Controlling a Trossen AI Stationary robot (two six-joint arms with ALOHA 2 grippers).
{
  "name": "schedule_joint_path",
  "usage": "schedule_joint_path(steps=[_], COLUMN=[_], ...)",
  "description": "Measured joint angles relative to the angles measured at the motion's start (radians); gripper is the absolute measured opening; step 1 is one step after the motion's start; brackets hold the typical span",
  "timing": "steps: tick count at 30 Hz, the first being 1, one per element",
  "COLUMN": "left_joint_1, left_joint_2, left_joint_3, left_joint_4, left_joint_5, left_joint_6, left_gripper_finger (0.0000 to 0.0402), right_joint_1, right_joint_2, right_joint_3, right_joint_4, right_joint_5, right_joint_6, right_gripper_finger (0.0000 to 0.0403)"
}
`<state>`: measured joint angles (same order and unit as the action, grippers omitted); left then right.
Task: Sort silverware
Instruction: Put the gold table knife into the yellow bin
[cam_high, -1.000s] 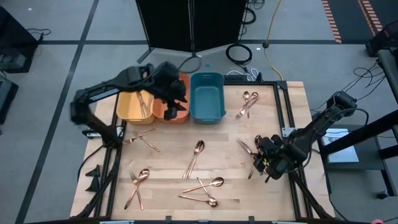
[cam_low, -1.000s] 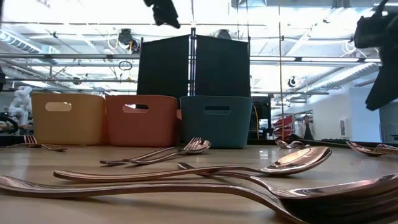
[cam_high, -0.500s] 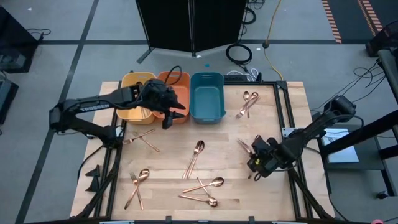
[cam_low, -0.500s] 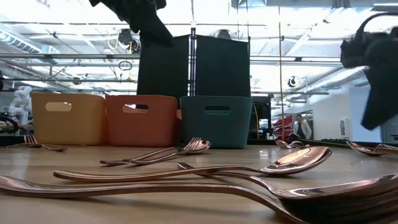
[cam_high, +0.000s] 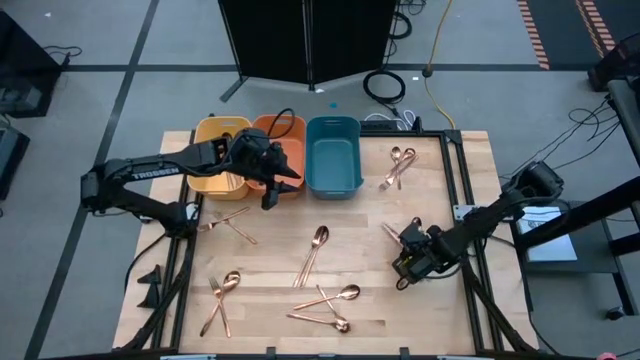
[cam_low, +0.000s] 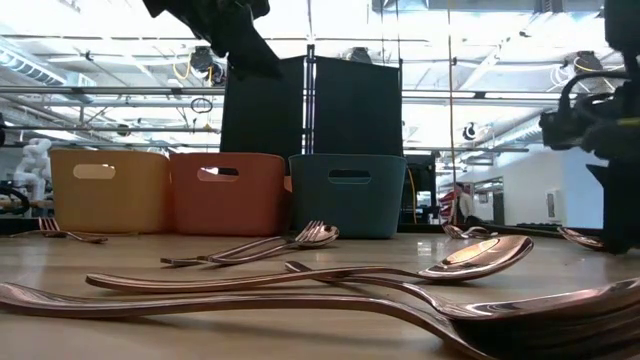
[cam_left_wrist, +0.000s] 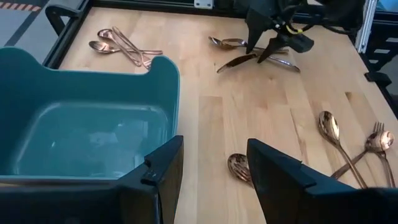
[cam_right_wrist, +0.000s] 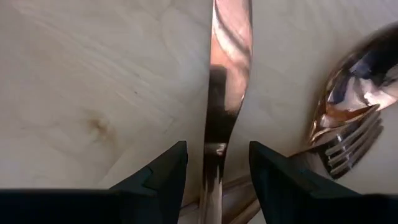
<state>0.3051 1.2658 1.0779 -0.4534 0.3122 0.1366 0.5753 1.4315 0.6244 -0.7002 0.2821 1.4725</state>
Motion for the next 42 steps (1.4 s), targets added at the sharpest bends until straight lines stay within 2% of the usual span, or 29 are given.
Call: schedule_joint_path(steps=[5,8,11,14,16,23,26,30,32,35,39,42], left_joint_1=[-0.004,-0.009,-0.013,-0.014,-0.014,-0.016,-0.027,-0.063,-0.089,-0.127,-0.198,-0.26], left_joint_2=[0.0,0.0,0.0,0.0,0.0,0.0,0.0,0.0,0.007,0.049,0.15,0.241], left_joint_3=[0.0,0.0,0.0,0.0,0.0,0.0,-0.015,-0.149,-0.243,-0.375,-0.446,-0.413], left_joint_4=[0.006,0.023,0.039,0.045,0.046,0.043,0.079,0.316,0.528,0.906,1.384,1.51], left_joint_5=[0.029,0.031,0.032,0.032,0.032,0.04,0.107,0.211,0.212,0.211,0.103,0.03], left_joint_6=[-0.001,-0.013,-0.024,-0.025,-0.025,-0.025,-0.019,-0.059,-0.11,-0.197,-0.297,-0.312], left_gripper_finger=[0.0173,0.0173,0.0173,0.0173,0.0173,0.0173,0.0173,0.0173,0.0173,0.0173,0.0173,0.0173], right_joint_1=[-0.006,-0.011,-0.014,-0.014,-0.013,-0.021,-0.025,-0.025,-0.025,-0.037,-0.085,-0.126], right_joint_2=[0.036,0.029,0.013,-0.007,-0.024,-0.136,-0.204,-0.298,-0.344,-0.398,-0.397,-0.346], right_joint_3=[0.003,0.002,0.0,-0.001,-0.001,0.046,0.091,0.169,0.197,0.204,0.204,0.204], right_joint_4=[0.041,0.053,0.066,0.068,0.068,0.062,0.062,0.08,0.16,0.392,0.736,0.948], right_joint_5=[-0.012,-0.019,-0.028,-0.031,-0.004,0.098,0.162,0.296,0.376,0.448,0.453,0.443], right_joint_6=[-0.06,-0.071,-0.071,-0.072,-0.083,-0.157,-0.235,-0.389,-0.515,-0.756,-1.028,-1.161], right_gripper_finger=[0.0161,0.0141,0.0101,0.0044,0.0018,0.0019,0.0017,0.0017,0.0017,0.0018,0.0021,0.0022])
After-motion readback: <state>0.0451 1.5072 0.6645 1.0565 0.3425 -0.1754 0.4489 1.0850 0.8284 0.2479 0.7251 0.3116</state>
